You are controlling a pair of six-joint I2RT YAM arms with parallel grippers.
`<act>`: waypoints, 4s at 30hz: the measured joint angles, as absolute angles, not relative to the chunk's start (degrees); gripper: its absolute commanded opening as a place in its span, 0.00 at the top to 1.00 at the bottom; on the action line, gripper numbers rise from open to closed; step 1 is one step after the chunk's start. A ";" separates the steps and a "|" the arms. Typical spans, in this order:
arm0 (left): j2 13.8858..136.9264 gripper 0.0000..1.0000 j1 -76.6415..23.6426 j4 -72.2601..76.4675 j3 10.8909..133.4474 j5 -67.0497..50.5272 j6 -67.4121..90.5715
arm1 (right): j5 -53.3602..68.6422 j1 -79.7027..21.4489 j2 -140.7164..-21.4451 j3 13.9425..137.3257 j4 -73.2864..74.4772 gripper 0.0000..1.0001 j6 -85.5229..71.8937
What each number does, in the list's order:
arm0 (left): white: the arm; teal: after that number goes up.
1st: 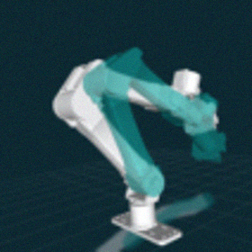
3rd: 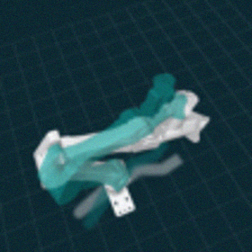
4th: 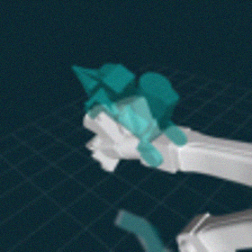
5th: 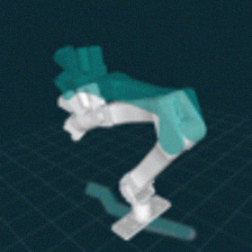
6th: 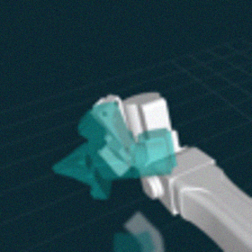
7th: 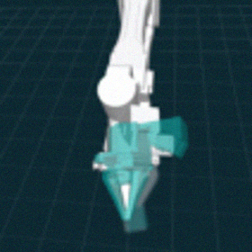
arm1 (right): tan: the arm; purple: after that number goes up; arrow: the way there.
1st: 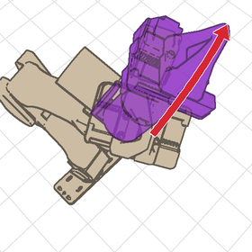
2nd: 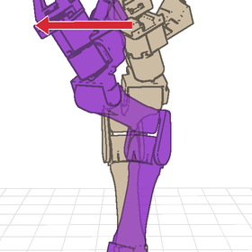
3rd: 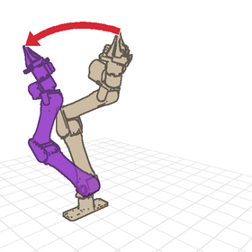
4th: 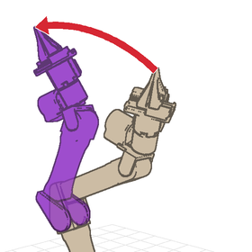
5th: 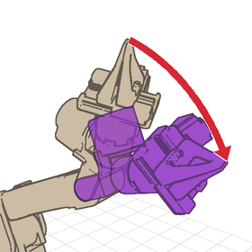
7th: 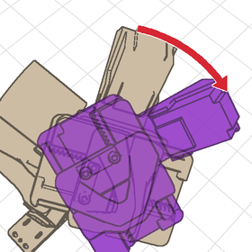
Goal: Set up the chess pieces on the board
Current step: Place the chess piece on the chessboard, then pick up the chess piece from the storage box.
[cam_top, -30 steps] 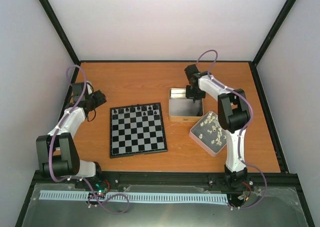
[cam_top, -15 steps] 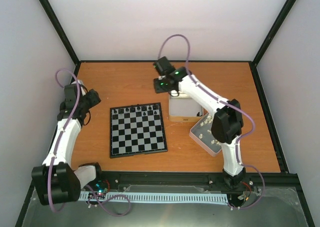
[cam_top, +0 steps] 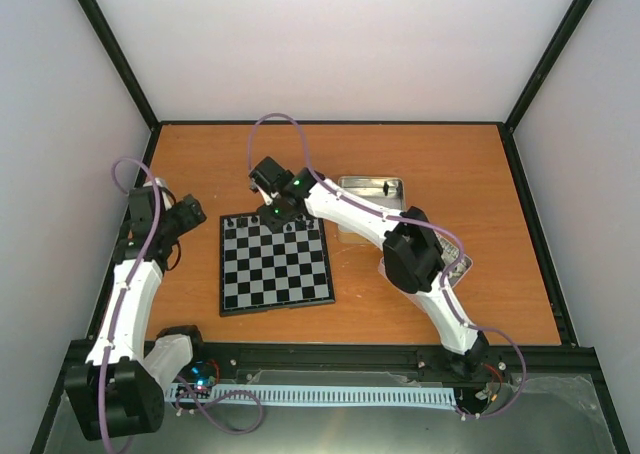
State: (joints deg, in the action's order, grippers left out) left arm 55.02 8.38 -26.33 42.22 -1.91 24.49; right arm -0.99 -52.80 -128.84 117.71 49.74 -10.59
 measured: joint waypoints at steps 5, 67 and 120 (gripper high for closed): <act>53.10 0.00 8.38 -30.09 42.33 -0.91 24.36 | 0.30 -53.52 -129.73 117.71 49.69 0.97 -8.99; 52.49 0.00 8.38 -34.52 42.92 1.96 24.88 | 3.42 -51.00 -137.40 124.73 51.16 0.67 -11.42; 55.13 0.00 8.38 -34.41 42.92 -2.15 23.38 | -13.06 -21.50 -123.92 88.97 28.71 0.77 -20.51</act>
